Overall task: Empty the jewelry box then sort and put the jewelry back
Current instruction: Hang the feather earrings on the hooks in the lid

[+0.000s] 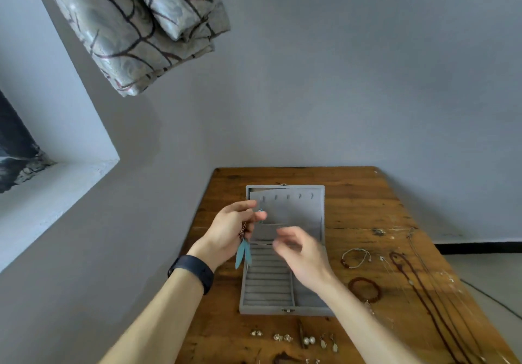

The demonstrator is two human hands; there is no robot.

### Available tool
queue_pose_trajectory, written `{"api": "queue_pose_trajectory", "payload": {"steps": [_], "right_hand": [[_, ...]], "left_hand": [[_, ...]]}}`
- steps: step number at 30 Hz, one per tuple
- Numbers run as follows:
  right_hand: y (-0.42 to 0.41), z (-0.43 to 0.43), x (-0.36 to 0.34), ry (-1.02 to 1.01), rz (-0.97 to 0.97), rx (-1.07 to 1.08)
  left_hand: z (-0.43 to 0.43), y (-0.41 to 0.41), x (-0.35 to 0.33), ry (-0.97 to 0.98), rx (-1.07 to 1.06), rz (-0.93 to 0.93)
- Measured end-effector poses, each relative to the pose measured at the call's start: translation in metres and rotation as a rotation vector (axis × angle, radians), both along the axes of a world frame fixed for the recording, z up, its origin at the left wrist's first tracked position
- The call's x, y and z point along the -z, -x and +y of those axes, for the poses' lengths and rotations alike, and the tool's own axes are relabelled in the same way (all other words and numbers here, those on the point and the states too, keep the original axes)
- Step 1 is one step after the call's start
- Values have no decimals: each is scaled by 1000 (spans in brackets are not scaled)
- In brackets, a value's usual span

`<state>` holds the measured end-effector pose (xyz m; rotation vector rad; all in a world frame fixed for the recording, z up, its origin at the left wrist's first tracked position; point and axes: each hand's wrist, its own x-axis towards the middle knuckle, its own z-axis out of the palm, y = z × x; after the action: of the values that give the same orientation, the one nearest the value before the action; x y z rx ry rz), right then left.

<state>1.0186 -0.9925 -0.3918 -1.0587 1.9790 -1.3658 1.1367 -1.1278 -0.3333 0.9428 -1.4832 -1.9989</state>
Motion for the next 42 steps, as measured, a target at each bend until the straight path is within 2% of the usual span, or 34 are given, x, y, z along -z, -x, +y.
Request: {"api": "queue_pose_trajectory", "payload": {"steps": [6,10,13,17,21,24,26,30,35,42], "right_hand": [[-20,50,-15,104,-461,20],[-23,74,-12,100,-602,-22],[-22,90,-10,93,-607,3],[-9,112,-8,74,-538,52],[3,131,-4,41,-383,86],[7,142,3,15,-175,125],[10,148,8,0,-101,132],[10,157,6,-6,-241,147],[6,159,5,-13,-205,149],[10,165,2,10,-373,194]], "left_hand": [[46,17,-12,-160,111,138],[77,30,-7,-195,137,131],[97,37,-2,-226,134,150],[111,38,5,-168,91,132],[123,38,5,-78,116,87],[128,38,5,5,155,39],[129,37,5,87,181,-2],[130,33,3,212,249,-36],[134,31,7,212,340,-30],[134,26,14,303,406,-149]]}}
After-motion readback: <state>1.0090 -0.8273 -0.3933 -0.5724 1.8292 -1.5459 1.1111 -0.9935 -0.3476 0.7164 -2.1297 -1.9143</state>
